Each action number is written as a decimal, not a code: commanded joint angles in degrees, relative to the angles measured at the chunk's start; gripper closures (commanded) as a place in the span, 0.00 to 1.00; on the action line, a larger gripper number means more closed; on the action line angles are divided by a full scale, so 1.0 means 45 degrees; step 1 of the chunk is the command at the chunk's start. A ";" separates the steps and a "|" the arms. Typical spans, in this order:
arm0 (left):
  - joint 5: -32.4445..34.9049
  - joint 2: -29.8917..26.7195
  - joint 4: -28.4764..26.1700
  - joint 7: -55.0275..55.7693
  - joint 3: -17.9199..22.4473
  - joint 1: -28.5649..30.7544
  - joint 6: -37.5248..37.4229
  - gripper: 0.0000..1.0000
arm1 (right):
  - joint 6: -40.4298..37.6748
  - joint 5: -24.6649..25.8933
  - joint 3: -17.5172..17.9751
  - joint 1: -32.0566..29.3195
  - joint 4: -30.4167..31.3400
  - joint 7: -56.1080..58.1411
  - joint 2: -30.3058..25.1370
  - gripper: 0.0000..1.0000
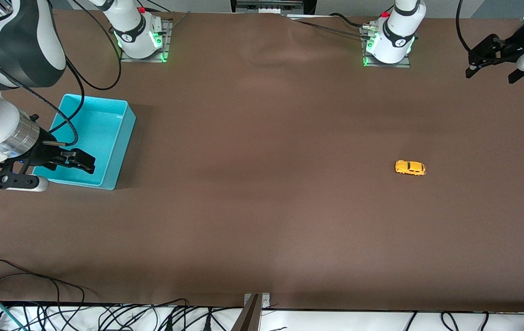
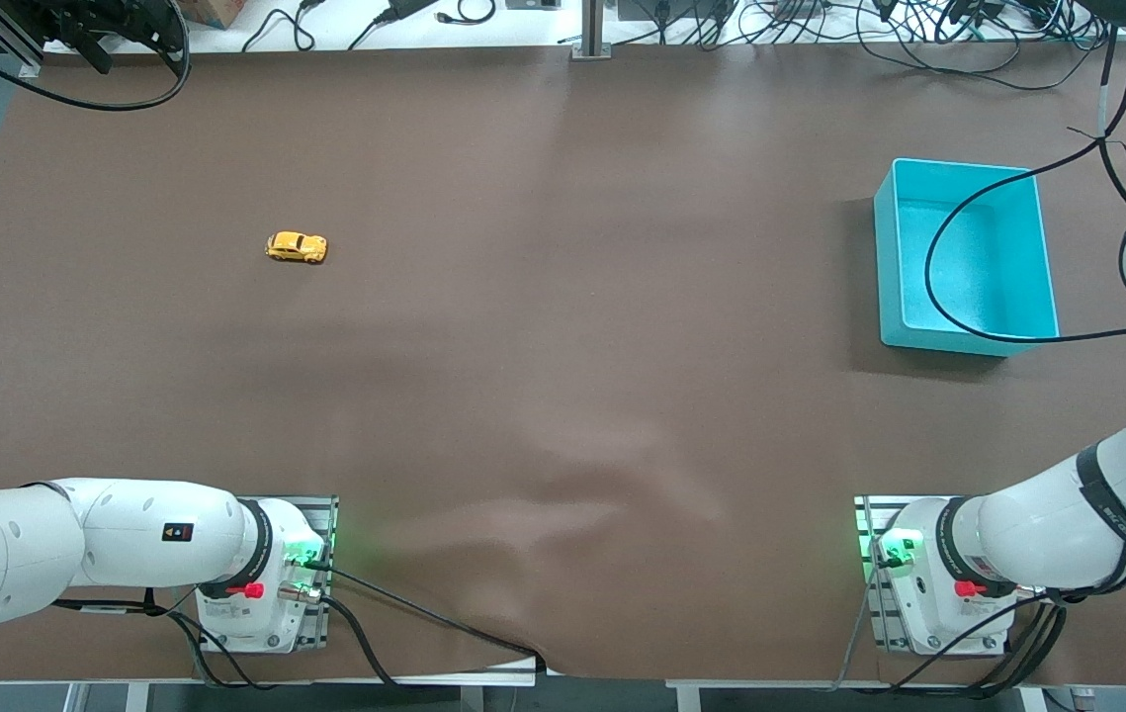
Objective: Wind up and store yellow beetle car
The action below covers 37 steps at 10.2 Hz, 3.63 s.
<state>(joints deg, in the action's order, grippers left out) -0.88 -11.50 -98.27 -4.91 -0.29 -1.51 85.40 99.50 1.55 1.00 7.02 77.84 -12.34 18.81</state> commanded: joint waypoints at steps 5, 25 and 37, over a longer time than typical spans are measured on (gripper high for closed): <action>-0.0118 0.0252 0.0490 0.0055 -0.0073 0.0121 -0.0326 0.00 | -0.0158 -0.0226 -0.0008 -0.0095 0.0144 0.0028 -0.0410 0.00; -0.0079 0.0252 0.0490 0.0036 -0.0054 0.0258 -0.0287 0.00 | -0.0413 -0.0265 -0.0144 -0.0114 0.0633 0.0223 -0.0625 0.00; -0.0059 0.0640 0.1013 0.0036 -0.0092 0.0219 -0.0209 0.00 | -0.0373 -0.0441 -0.0203 -0.0173 0.0710 0.0243 -0.0566 0.00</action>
<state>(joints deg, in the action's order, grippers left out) -0.88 -11.12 -97.99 -4.91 -0.16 -0.93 85.46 97.10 0.77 0.05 6.75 78.89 -12.35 17.87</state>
